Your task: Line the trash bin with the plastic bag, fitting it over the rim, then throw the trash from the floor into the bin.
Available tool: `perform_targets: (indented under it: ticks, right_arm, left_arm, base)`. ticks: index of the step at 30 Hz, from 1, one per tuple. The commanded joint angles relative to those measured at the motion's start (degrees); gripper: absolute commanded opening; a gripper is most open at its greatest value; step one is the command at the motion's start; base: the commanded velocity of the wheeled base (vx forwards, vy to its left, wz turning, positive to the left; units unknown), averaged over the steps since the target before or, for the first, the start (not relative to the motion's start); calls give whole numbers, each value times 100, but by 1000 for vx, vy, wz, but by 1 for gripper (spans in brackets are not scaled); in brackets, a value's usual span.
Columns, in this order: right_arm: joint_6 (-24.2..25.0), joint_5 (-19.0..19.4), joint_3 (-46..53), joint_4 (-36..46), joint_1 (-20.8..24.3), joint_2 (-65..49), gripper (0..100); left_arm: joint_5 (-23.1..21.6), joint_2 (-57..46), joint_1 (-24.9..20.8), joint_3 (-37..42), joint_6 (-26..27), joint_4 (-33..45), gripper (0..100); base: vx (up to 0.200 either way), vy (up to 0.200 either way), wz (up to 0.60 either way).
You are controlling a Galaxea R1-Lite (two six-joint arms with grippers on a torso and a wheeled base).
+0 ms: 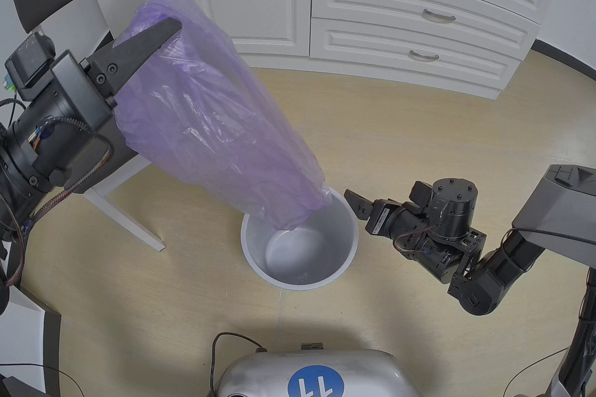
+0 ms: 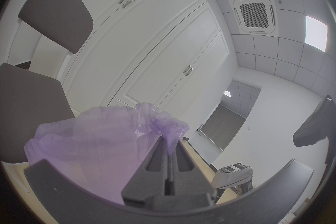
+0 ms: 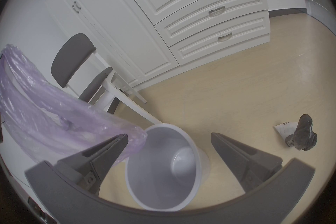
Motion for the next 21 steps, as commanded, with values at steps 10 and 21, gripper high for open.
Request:
perform_targets:
  ticks: [10, 21]
  right_arm:
    - [442, -85, -363, -507, 384, 655, 100]
    - [390, 56, 305, -411, 955, 409, 100]
  left_arm:
    - [-124, -147, -218, 167, 14, -24, 0]
    - [-124, -68, -200, 149, 40, -24, 0]
  base:
    - [0, 0, 0]
    - [0, 0, 0]
